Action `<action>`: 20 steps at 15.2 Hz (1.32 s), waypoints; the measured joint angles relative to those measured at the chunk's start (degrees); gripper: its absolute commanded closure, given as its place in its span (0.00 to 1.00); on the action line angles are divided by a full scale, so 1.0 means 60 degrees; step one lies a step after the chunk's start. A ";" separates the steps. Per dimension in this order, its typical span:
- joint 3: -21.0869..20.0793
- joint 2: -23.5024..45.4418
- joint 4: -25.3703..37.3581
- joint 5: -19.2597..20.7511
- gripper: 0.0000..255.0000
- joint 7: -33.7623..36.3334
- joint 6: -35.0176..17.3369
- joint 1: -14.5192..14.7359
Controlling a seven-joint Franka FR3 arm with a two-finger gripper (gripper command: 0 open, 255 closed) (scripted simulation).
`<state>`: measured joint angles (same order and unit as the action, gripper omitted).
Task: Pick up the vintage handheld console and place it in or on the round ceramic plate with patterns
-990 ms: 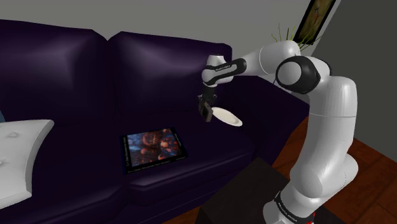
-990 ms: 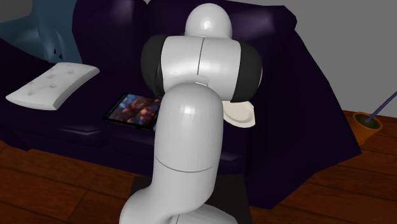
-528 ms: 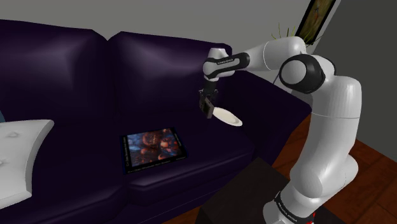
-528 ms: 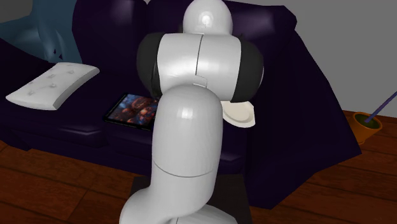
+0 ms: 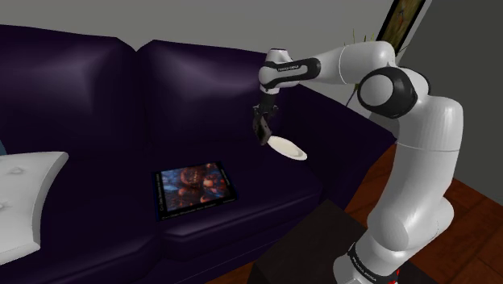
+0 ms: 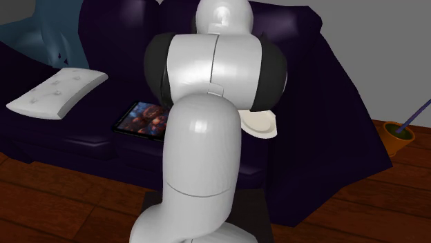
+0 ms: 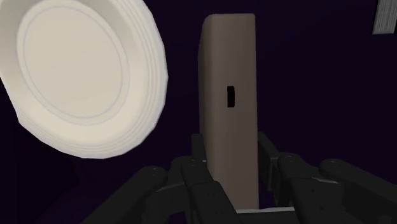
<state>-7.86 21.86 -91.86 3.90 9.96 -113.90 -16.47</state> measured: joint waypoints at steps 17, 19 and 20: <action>0.0824 -0.1241 -0.1260 -0.0421 1.00 -0.2687 -0.0077 -0.1784; 0.0835 -0.1167 -0.1419 -0.0419 1.00 -0.2717 -0.0307 -0.1801; 0.0837 -0.1102 -0.1459 -0.0415 1.00 -0.2718 -0.0411 -0.1802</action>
<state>-2.84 15.25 -100.62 1.41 -6.35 -116.37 -27.28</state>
